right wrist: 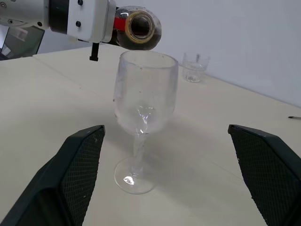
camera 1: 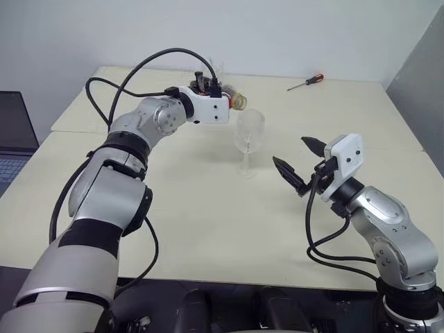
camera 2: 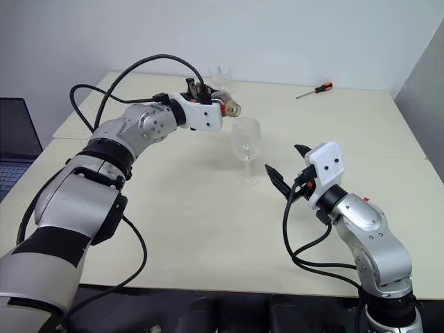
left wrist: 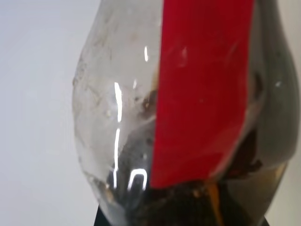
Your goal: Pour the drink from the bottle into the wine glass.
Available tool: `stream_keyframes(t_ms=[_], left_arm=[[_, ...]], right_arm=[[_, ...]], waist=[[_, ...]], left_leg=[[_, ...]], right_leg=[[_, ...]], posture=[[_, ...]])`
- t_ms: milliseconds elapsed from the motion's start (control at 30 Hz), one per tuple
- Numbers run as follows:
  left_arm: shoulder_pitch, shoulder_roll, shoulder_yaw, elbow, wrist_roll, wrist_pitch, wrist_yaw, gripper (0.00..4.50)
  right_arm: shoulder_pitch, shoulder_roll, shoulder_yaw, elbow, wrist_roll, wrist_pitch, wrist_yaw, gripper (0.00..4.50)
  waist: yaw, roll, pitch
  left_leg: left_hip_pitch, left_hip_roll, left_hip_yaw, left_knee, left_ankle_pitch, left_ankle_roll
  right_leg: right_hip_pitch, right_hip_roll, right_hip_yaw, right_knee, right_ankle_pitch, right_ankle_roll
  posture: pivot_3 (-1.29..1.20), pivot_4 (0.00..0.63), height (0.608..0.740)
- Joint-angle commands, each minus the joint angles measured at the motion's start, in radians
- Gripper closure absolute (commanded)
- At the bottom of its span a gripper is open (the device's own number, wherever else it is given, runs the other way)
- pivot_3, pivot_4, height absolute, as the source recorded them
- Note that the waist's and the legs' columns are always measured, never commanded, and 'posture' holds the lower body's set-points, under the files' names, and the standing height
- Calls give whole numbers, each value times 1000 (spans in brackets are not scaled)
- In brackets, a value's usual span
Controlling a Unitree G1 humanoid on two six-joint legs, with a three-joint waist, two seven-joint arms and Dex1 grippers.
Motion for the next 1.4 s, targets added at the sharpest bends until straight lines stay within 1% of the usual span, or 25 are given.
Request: stream_keyframes(t_ms=[33, 333, 433, 800, 1400], left_arm=[[-57, 8, 7, -10, -5, -28, 39, 3811], [-73, 20, -27, -8, 38, -23, 74, 3811], [-78, 21, -38, -7, 47, -23, 77, 3811], [-103, 22, -76, 3, 84, -16, 105, 3811], [-139, 25, -101, 17, 120, 5, 107, 3811]], right_arm=[[-4, -4, -24, -36, 10, -3, -8, 0], [-9, -18, -45, -38, 11, 4, -7, 0], [-15, -33, -54, -25, -11, -2, -15, 0], [-9, -53, -55, -25, -21, -1, -25, 0], [-8, -47, -41, -27, -26, 5, -29, 0]], waist=[[0, 0, 0], [0, 0, 0], [0, 0, 0], [0, 0, 0], [0, 0, 0]], left_leg=[[0, 0, 0, 0, 0, 0], [0, 0, 0, 0, 0, 0], [0, 0, 0, 0, 0, 0], [0, 0, 0, 1, 0, 0], [0, -1, 0, 1, 0, 0]], right_leg=[[0, 0, 0, 0, 0, 0], [0, 0, 0, 0, 0, 0], [0, 0, 0, 1, 0, -1], [0, 0, 0, 1, 1, -1], [0, 0, 0, 2, 0, -1]], posture=[[0, 150, 740], [0, 150, 740], [0, 150, 740], [0, 150, 740], [0, 150, 740]])
